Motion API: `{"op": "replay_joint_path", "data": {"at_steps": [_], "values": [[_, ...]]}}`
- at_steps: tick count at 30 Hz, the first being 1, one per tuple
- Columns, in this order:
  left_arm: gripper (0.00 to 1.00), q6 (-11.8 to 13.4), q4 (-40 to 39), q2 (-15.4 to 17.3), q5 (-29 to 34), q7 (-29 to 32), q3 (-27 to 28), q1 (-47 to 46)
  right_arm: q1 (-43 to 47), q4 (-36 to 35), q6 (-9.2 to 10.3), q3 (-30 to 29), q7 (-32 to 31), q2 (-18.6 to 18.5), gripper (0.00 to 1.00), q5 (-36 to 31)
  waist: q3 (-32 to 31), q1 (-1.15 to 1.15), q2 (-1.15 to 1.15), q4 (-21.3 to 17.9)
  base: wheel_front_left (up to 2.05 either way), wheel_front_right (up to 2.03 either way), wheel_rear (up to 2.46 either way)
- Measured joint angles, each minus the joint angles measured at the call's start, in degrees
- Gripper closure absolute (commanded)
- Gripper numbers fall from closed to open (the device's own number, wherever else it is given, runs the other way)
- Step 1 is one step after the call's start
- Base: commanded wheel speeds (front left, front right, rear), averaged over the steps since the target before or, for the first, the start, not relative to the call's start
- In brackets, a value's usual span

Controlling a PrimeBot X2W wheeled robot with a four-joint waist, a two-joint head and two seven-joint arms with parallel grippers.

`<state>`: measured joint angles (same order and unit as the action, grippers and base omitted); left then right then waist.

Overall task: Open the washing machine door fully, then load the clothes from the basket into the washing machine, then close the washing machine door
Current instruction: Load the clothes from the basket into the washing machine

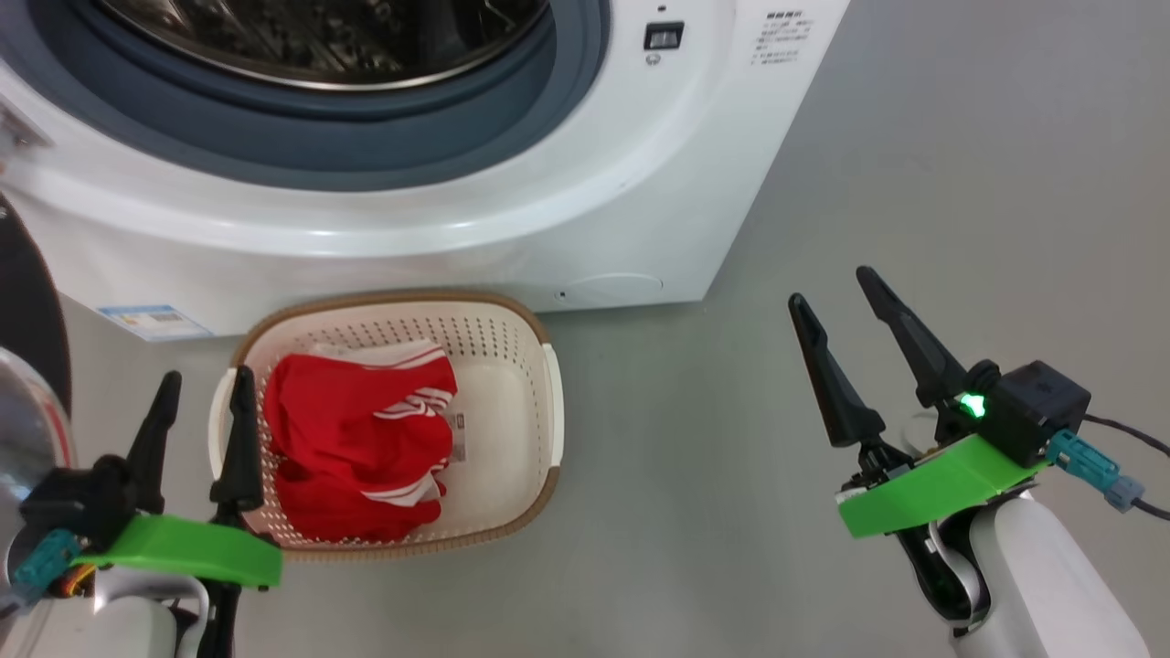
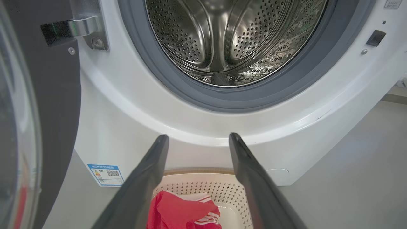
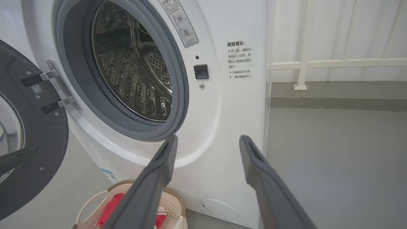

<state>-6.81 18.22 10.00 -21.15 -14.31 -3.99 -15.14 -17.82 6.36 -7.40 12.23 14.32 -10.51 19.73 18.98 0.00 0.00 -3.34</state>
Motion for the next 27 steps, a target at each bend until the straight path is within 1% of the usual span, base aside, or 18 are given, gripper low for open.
{"op": "replay_joint_path", "data": {"at_steps": [7, 8, 12, 16, 27], "values": [[0.0, -0.1, 4.5, 0.1, 0.0, -0.1, -0.3, -4.8, -2.7, -1.2, 0.0, -0.6, 0.0, 1.1, 0.0, -0.6, 4.8, 0.0, 0.0, -0.5, 0.0, 0.0, 0.0], [0.0, -0.5, 5.4, 0.1, 0.0, -0.1, -0.4, -5.5, -3.1, -1.3, 0.0, -0.7, 0.0, 1.2, 0.0, -1.0, 5.5, 0.0, 0.0, -0.6, 0.0, 0.0, 0.0], [0.0, -0.5, 9.2, 0.2, 0.0, -0.1, -0.7, -8.5, -4.5, -1.8, 0.0, -1.1, 0.0, 1.6, 0.0, -1.6, 8.3, 0.0, 0.0, -1.0, 0.0, 0.0, 0.0], [0.0, -0.5, 13.4, 1.0, 0.0, -0.1, -0.6, -12.4, -5.8, -2.2, 0.0, -1.2, 0.3, 2.2, 0.0, -2.0, 11.6, 0.0, 0.0, -1.5, 0.0, 0.0, 0.0], [0.0, -0.5, 22.7, 1.0, 0.0, -0.1, -1.6, -20.4, -8.3, -3.0, 0.0, -1.3, 0.4, 3.4, 0.0, -2.6, 17.3, 0.01, 0.0, -2.6, 0.0, 0.0, 0.0]]}}
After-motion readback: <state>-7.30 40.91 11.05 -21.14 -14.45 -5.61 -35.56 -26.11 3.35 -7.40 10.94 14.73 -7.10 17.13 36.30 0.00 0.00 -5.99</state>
